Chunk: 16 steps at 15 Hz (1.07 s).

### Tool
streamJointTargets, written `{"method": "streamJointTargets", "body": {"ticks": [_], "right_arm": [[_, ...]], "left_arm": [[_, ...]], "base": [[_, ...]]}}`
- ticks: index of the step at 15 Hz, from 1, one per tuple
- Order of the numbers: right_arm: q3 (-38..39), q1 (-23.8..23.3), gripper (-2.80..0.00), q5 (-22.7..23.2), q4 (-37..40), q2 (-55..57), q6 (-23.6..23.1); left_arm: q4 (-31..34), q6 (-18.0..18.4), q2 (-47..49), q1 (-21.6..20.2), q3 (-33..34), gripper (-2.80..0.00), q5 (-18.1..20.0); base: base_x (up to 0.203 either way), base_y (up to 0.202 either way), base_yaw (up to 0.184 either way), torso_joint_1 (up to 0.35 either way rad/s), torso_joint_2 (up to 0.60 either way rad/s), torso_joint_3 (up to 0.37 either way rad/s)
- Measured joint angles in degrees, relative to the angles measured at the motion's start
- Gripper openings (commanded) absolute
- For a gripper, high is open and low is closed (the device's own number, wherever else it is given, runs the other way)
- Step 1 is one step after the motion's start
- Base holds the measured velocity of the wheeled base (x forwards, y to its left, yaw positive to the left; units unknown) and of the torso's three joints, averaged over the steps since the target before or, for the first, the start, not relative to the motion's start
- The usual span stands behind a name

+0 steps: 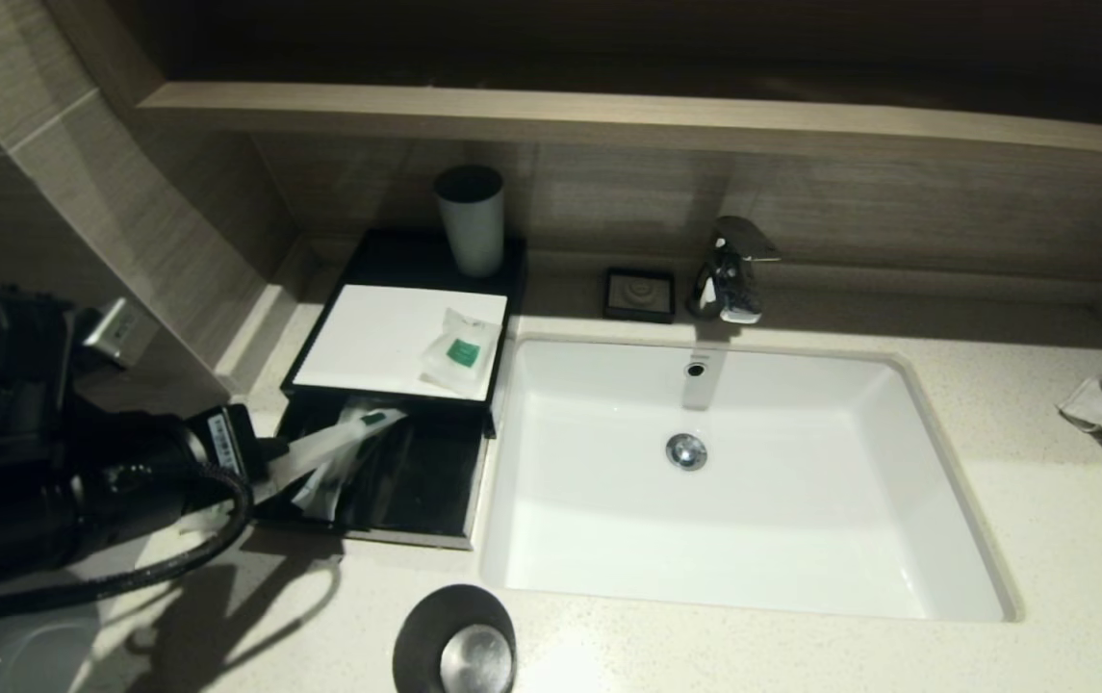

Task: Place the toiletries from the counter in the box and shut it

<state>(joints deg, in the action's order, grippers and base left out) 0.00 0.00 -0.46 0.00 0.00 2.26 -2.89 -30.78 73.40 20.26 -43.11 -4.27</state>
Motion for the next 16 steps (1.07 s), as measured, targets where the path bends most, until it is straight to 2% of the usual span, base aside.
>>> {"method": "streamJointTargets", "body": {"ticks": [7, 10, 16], "right_arm": [[0.00, 0.00, -2.80, 0.00, 0.00, 0.00, 0.01], [0.00, 0.00, -2.80, 0.02, 0.00, 0.00, 0.02], [0.00, 0.00, -2.80, 0.02, 0.00, 0.00, 0.01]], "left_arm": [[-0.38, -1.90, 2.86, 1.49, 0.09, -2.80, -0.21], [-0.39, -2.56, 4.75, 1.60, -0.22, -2.80, -3.01], [-0.41, -5.19, 6.72, 2.46, -0.93, -2.80, -4.42]], "base": [[0.000, 0.000, 0.000, 0.000, 0.00, 0.000], [0.000, 0.000, 0.000, 0.000, 0.00, 0.000], [0.000, 0.000, 0.000, 0.000, 0.00, 0.000]]}}
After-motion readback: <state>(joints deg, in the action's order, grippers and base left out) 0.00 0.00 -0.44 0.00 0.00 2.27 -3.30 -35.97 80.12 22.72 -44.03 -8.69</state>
